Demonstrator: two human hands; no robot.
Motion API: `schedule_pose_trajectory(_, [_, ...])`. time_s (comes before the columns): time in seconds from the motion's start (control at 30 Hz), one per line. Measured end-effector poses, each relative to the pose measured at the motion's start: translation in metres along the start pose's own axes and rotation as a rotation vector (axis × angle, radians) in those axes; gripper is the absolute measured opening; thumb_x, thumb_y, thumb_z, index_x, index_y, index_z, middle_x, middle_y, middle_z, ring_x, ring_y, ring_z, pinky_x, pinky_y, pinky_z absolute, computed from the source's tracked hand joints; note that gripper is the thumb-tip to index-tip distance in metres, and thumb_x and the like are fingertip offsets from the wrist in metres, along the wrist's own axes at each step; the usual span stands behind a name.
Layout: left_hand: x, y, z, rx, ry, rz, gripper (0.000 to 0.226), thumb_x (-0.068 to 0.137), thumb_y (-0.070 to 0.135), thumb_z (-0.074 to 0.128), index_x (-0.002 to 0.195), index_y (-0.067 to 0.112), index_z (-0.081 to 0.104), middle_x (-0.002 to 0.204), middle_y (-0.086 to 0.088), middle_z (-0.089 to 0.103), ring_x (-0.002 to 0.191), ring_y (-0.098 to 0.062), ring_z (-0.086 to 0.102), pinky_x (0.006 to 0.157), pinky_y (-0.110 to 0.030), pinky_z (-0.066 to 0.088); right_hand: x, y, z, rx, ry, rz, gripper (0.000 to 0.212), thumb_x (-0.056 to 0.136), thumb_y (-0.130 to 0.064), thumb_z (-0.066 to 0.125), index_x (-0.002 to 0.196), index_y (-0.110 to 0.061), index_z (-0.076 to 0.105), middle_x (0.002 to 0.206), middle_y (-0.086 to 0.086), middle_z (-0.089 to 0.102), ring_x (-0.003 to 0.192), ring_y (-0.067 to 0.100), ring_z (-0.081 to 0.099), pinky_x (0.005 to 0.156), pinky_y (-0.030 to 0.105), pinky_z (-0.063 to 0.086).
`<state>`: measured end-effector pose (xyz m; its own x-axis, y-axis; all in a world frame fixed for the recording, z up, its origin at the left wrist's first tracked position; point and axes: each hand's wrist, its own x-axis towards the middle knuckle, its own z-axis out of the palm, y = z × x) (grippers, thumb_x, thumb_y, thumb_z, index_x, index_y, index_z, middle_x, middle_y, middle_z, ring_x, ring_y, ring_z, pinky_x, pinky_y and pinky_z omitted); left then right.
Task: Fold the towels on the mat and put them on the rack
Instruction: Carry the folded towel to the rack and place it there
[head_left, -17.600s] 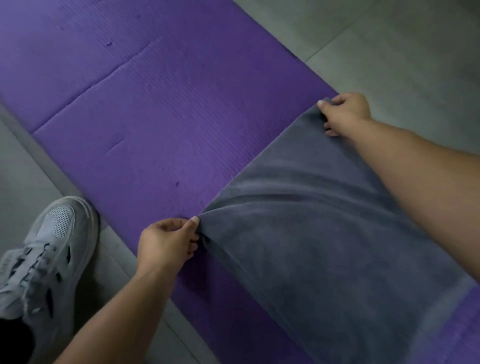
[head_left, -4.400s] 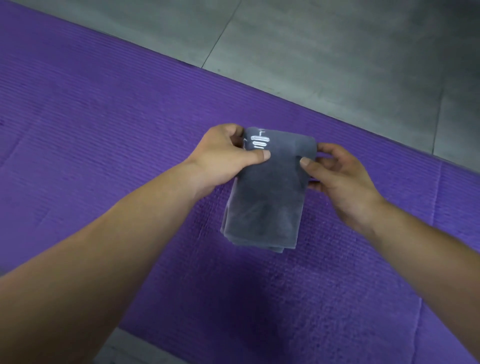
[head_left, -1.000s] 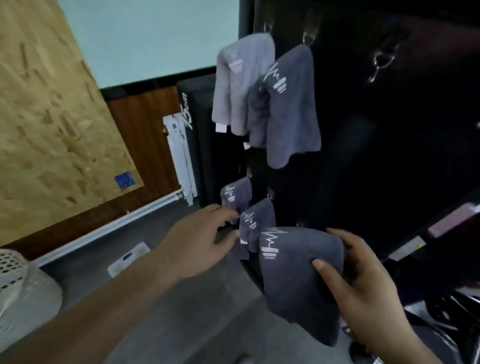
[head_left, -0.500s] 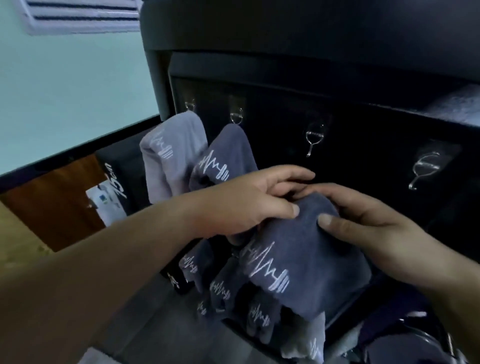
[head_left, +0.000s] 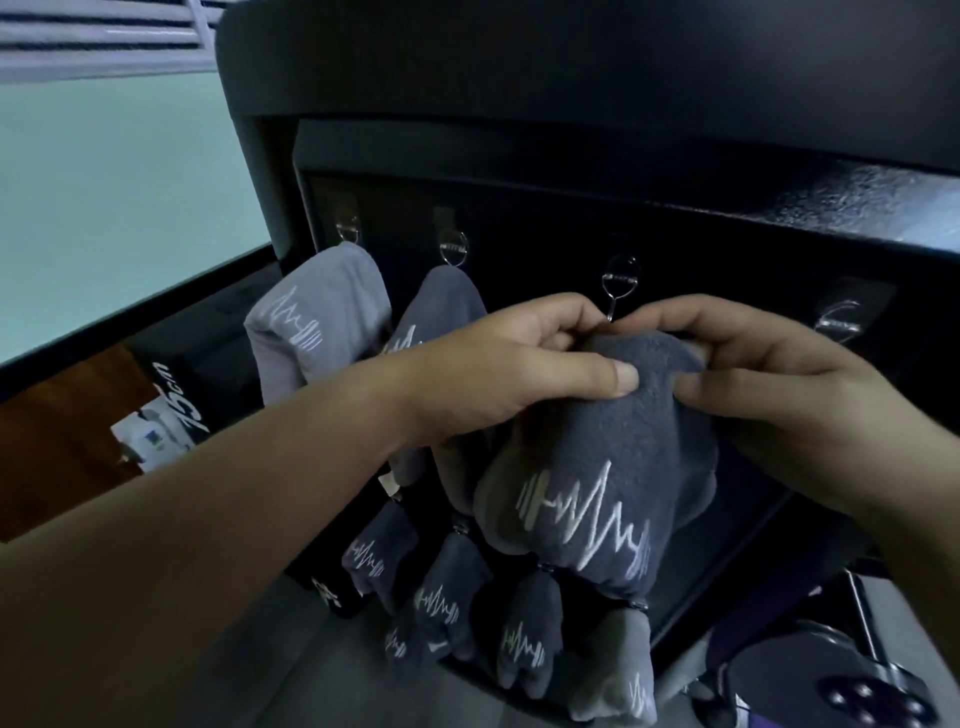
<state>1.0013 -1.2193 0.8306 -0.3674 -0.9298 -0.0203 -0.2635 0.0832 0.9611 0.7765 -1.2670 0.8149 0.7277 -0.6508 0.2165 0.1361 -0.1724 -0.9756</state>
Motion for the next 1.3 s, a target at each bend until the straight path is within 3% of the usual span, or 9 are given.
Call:
schedule_pose_trajectory(0.1, [0.004,0.002,0.003,0.003,0.074,-0.030,0.031,0.091,0.033,0.072,0.110,0.014,0.057,0.081,0.003,0.067,0.067,-0.007,0.064,0.056,-0.023,0.048,0.005,0.002,-0.005,0.068,0.074,-0.014,0.047,0.077,-0.018,0.082,0.120,-0.010,0.064,0.105,0.024,0.070,0.096,0.032,0.070,0.084,0.035,0.057])
schedule_pose_trajectory(0.2, [0.012,-0.002,0.004,-0.005,0.202,0.008,0.035,0.087,0.037,0.075,0.104,0.019,0.051,0.072,0.006,0.061,0.055,-0.005,0.055,0.050,-0.023,0.042,0.006,0.004,-0.007,0.133,0.229,-0.032,0.031,0.077,-0.009,0.070,0.105,-0.014,0.059,0.090,0.018,0.073,0.081,0.028,0.071,0.075,0.034,0.058])
schedule_pose_trajectory(0.33, [0.021,-0.006,0.005,-0.228,0.287,0.064,0.020,0.088,0.021,0.068,0.098,0.023,0.051,0.087,-0.004,0.059,0.082,-0.016,0.058,0.073,-0.032,0.048,0.006,0.008,-0.004,0.074,0.325,-0.060,0.017,0.078,-0.008,0.070,0.090,-0.016,0.060,0.078,0.014,0.066,0.071,0.023,0.066,0.070,0.029,0.056])
schedule_pose_trajectory(0.57, [0.031,-0.004,0.010,-0.417,0.474,0.117,0.020,0.100,-0.004,0.052,0.099,0.007,0.069,0.084,-0.002,0.064,0.082,-0.010,0.069,0.077,-0.031,0.061,0.021,0.005,0.000,-0.322,0.627,-0.125,0.019,0.092,-0.004,0.068,0.091,-0.020,0.077,0.086,-0.006,0.078,0.084,0.005,0.073,0.074,0.015,0.054])
schedule_pose_trajectory(0.77, [0.040,-0.026,0.027,-0.464,0.654,0.125,0.023,0.096,0.003,0.054,0.107,0.012,0.073,0.105,-0.010,0.076,0.105,-0.020,0.072,0.100,-0.039,0.054,0.022,0.020,0.009,-0.643,0.597,-0.155,0.040,0.097,-0.001,0.059,0.097,-0.038,0.073,0.097,-0.029,0.073,0.099,-0.012,0.065,0.083,0.003,0.044])
schedule_pose_trajectory(0.9, [0.046,-0.042,0.036,-0.459,0.721,0.124,0.025,0.092,0.013,0.057,0.109,0.016,0.075,0.109,-0.009,0.076,0.111,-0.020,0.070,0.107,-0.045,0.050,0.016,0.036,0.009,-0.780,0.537,-0.163,0.035,0.099,0.001,0.053,0.118,-0.022,0.072,0.121,-0.017,0.064,0.116,-0.011,0.055,0.095,0.003,0.038])
schedule_pose_trajectory(1.07, [0.047,-0.051,0.045,-0.305,0.716,0.123,0.036,0.088,0.030,0.060,0.121,0.022,0.071,0.122,0.002,0.070,0.116,-0.009,0.065,0.106,-0.038,0.050,0.013,0.048,0.010,-0.847,0.475,-0.171,0.040,0.101,-0.001,0.050,0.135,-0.016,0.063,0.126,-0.012,0.052,0.118,-0.013,0.047,0.096,0.003,0.035])
schedule_pose_trajectory(1.23, [0.036,-0.053,0.057,0.126,0.687,0.076,0.037,0.102,0.047,0.048,0.135,0.034,0.058,0.146,0.019,0.023,0.140,0.002,0.018,0.110,-0.013,0.021,0.008,0.058,0.004,-0.966,0.475,-0.197,0.048,0.098,-0.001,0.054,0.141,-0.021,0.057,0.126,-0.011,0.044,0.115,-0.007,0.048,0.093,0.005,0.038])
schedule_pose_trajectory(1.3, [0.032,-0.052,0.059,0.306,0.651,0.058,0.051,0.099,0.061,0.038,0.142,0.037,0.051,0.145,0.021,0.021,0.138,0.001,0.012,0.113,-0.019,0.013,0.008,0.060,0.003,-1.003,0.467,-0.204,0.045,0.100,-0.010,0.053,0.142,-0.023,0.056,0.128,-0.009,0.043,0.116,0.003,0.050,0.095,0.011,0.042])
